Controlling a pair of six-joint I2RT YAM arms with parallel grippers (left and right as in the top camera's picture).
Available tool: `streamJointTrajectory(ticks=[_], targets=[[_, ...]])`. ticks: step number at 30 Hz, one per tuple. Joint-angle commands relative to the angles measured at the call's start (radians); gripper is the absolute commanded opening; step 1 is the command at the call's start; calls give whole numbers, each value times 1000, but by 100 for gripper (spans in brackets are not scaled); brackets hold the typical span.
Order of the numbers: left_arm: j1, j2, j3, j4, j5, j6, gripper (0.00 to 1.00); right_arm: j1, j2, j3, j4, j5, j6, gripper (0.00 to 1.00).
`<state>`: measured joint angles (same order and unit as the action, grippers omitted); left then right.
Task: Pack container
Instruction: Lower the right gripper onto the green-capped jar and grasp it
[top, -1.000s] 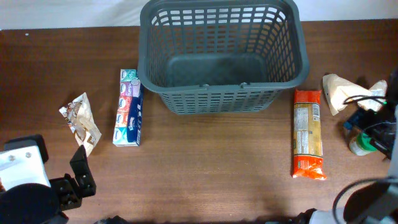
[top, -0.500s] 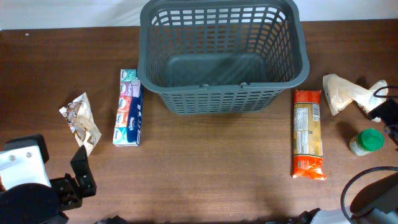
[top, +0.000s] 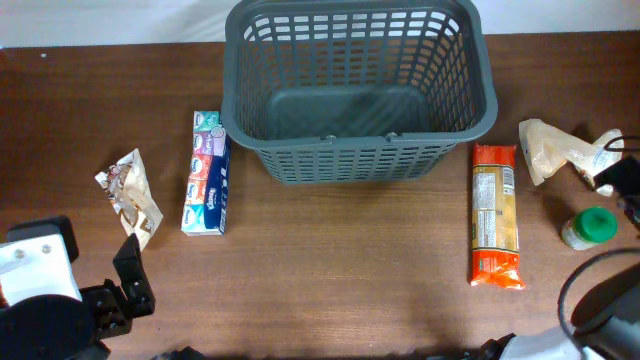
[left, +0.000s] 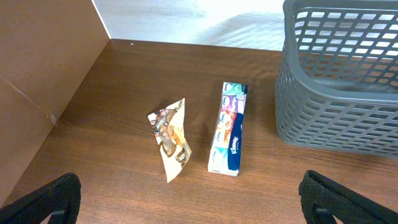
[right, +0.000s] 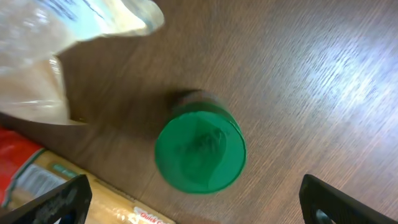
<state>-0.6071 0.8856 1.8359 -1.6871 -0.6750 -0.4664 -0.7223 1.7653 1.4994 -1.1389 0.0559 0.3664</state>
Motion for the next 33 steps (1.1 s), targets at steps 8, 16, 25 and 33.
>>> streamJointTrajectory(ticks=[8,16,25,33], targets=[[6,1,-3,0,10,12,100,-5,76,-11,50,5,-48,99],[6,1,-3,0,10,12,100,-5,76,-46,43,5,-19,99],[6,1,-3,0,10,12,100,-5,76,-161,132,0,-21,99],[6,1,-3,0,10,12,100,-5,76,-213,212,0,-21,99]])
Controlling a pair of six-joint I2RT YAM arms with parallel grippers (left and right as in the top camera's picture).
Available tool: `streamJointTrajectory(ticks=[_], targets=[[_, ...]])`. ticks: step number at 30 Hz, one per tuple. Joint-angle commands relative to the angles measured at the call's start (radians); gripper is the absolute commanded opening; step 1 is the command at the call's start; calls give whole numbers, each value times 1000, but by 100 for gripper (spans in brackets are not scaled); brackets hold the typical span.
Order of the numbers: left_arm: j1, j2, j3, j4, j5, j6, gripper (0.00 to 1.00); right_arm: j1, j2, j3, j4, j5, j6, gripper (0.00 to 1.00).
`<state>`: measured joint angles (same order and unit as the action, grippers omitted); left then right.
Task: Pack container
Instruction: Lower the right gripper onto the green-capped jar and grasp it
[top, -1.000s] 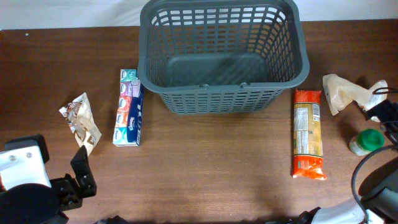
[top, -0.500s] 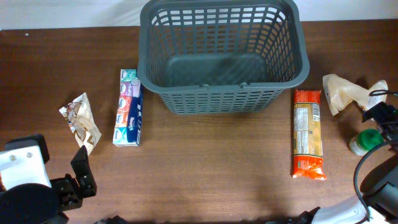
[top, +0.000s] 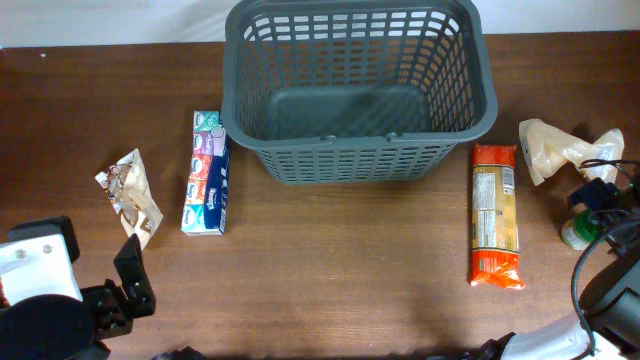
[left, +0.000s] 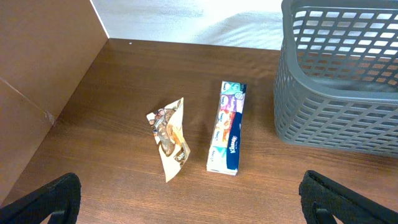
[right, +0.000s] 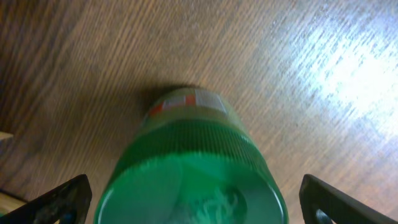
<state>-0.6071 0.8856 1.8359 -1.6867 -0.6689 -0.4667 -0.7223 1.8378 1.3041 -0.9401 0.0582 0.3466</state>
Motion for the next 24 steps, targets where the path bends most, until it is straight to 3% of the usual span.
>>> streamJointTrajectory(ticks=[1,24], targets=[[6,1,-3,0,4,13,100,-5,4,-21,18,-2,-2,99],[6,1,-3,0,4,13,100,-5,151,-21,77,-40,-2,99]])
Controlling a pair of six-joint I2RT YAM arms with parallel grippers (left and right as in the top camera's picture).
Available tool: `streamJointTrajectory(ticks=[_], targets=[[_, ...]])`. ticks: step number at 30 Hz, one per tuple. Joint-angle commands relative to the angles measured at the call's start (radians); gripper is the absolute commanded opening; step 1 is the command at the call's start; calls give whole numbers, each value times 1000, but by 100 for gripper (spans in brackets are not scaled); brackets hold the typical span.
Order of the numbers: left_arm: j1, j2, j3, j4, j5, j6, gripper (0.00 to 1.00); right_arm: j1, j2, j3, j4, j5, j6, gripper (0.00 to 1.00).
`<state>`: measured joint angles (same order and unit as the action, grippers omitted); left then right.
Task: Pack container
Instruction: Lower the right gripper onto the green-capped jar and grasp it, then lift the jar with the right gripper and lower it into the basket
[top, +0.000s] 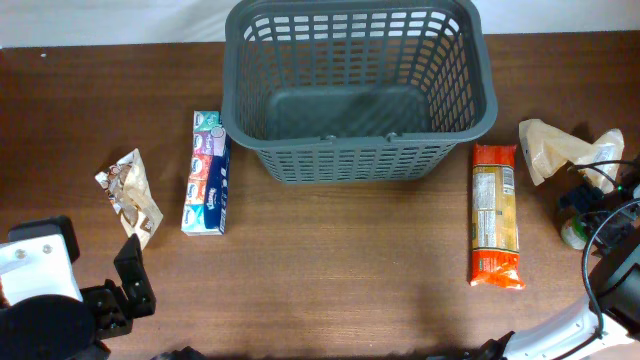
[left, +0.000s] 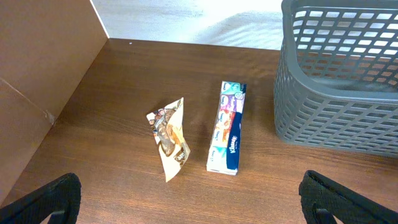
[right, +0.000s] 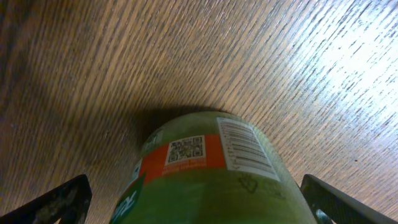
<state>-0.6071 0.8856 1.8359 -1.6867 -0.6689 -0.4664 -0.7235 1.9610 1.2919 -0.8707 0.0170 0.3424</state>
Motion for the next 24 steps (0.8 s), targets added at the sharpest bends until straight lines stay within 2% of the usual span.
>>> streamJointTrajectory(ticks=[1,4,5,7,11,14,20,24], targets=[[6,1,-3,0,3,12,100,-3,28,-9,8,1,3,99],[6,1,-3,0,4,12,100,-3,28,-9,8,1,3,100],[6,1,-3,0,4,12,100,-3,28,-9,8,1,3,75],[6,1,-3,0,4,12,100,-3,28,-9,8,1,3,55],[6,1,-3,0,4,12,99,-3,28,-8,5,2,3,30],[6,1,-3,0,4,12,100,-3,28,3,-5,2,3,4],[6,1,-3,0,3,12,100,-3,27,154,-117,1,3,4],[6,1,-3,0,4,12,100,-3,27,475,-319,-20,7,4]])
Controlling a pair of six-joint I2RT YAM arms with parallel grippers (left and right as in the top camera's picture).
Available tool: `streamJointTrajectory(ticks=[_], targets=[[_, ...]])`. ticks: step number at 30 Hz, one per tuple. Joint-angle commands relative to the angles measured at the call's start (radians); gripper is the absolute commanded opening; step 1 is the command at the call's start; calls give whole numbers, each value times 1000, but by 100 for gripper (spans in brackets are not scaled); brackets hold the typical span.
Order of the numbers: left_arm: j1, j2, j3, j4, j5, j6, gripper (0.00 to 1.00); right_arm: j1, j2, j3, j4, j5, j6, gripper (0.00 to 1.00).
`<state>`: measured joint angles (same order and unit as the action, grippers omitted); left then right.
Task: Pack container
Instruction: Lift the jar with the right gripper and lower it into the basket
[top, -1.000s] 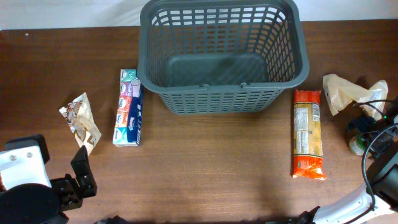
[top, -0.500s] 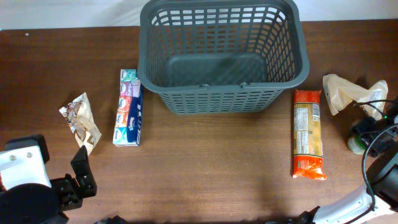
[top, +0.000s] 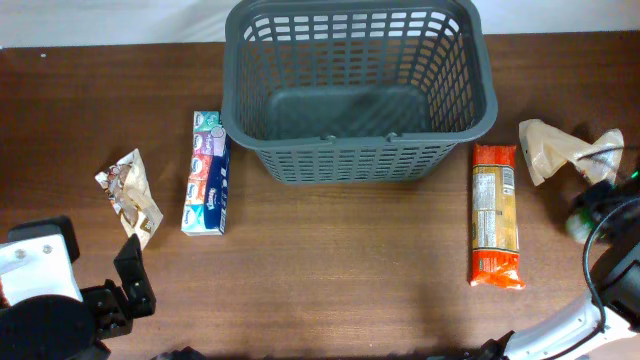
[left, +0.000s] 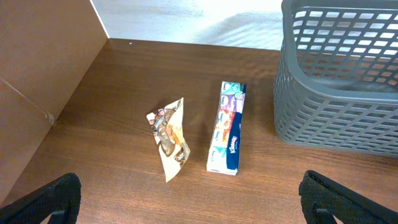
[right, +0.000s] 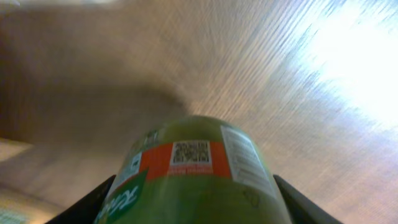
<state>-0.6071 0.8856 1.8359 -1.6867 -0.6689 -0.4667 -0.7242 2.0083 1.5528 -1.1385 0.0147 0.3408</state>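
A green jar (right: 193, 180) with an orange label fills the right wrist view. My right gripper (right: 193, 208) is shut on it, a dark finger pressed against each side. From overhead only a sliver of the jar (top: 576, 223) shows beside the right gripper (top: 600, 205) at the table's right edge. The grey basket (top: 360, 150) stands empty at the back centre. My left gripper (left: 189, 208) hangs open over bare wood at the front left, holding nothing.
A tissue pack (top: 207, 172) and a crumpled snack wrapper (top: 130, 195) lie left of the basket. An orange noodle packet (top: 496, 215) lies right of it, with a clear plastic bag (top: 555, 150) beyond. A cardboard wall (left: 43, 62) borders the table's left side.
My right gripper's fingers stood wide apart around the jar; now they press on its sides. The jar sits slightly differently in the view, and the table behind it is blurred. The left arm has not moved.
My right gripper was open above the green lid, with the jar standing near the plastic bag. Then it was lower, around the lid, then down around the jar's labelled body. Now it is shut on the jar. The left gripper stayed open throughout.
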Motion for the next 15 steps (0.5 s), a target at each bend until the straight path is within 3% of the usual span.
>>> streamJointTrajectory(ticks=[1,5,9,11,15], targets=[[6,1,-3,0,3,13,100,-2,-20,300,-94,-43,8,4],[6,1,-3,0,4,13,100,3,-20,672,-208,-269,7,4],[6,1,-3,0,4,13,100,52,-20,1009,-207,-510,15,4],[6,1,-3,0,4,13,100,130,-20,1198,-204,-559,68,4],[6,1,-3,0,3,13,100,331,-20,1373,-166,-552,66,4]])
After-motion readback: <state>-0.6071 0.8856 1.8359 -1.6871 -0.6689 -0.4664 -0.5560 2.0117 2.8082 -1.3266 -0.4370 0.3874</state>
